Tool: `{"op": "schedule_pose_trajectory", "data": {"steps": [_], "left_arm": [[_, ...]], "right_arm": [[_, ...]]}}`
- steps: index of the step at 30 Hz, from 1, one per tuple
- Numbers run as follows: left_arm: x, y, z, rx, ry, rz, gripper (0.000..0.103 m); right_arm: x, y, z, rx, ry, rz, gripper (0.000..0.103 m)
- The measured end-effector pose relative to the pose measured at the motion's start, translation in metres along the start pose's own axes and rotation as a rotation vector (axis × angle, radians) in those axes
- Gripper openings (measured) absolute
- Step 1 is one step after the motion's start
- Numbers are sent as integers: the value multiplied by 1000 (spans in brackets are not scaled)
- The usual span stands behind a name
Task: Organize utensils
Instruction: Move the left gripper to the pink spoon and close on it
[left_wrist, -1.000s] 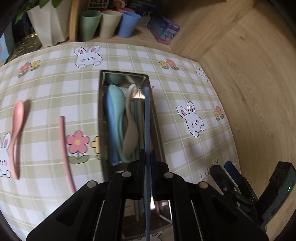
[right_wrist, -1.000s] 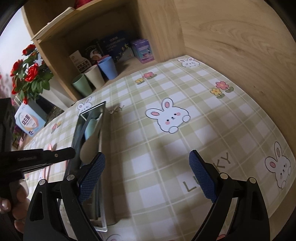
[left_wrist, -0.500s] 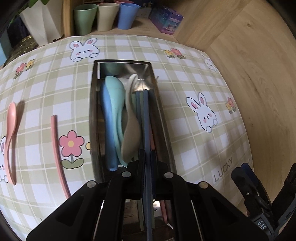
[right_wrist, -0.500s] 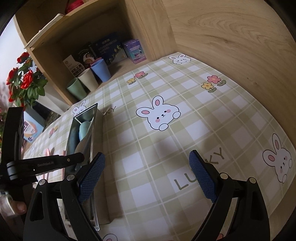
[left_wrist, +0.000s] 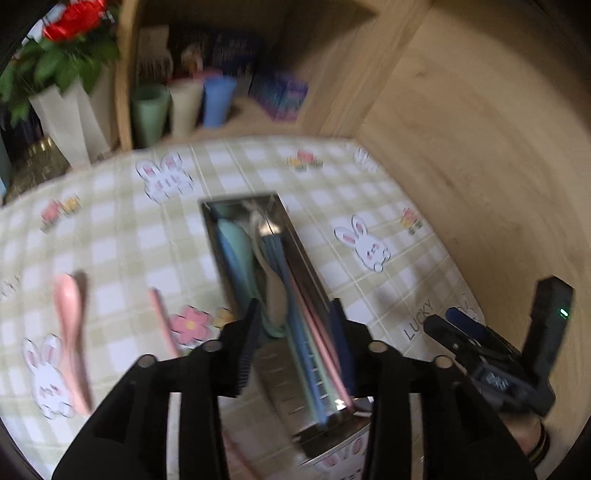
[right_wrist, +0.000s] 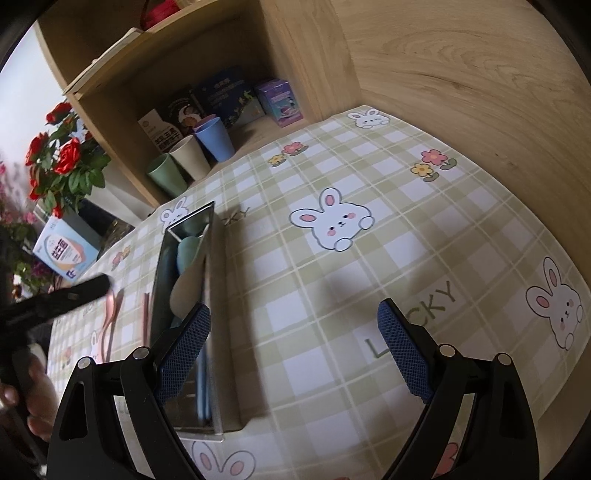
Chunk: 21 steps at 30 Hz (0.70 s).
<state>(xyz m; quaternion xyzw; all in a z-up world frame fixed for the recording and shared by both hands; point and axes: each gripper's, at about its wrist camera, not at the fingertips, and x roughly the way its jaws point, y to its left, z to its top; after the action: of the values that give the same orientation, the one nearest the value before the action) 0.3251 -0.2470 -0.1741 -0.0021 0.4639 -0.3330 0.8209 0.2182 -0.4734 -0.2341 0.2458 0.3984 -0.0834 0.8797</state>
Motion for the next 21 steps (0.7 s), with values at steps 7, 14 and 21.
{"op": "schedule_pose_trajectory", "data": {"steps": [7, 14, 21], "left_arm": [[-51, 64, -16, 24, -67, 116, 45], [-68, 143, -37, -92, -94, 208, 45], [-43, 182, -58, -169, -27, 198, 42]], "right_arm": [[6, 19, -2, -20, 32, 11, 89], [14, 33, -2, -21, 64, 29, 89], [21, 46, -3, -35, 86, 29, 89]]}}
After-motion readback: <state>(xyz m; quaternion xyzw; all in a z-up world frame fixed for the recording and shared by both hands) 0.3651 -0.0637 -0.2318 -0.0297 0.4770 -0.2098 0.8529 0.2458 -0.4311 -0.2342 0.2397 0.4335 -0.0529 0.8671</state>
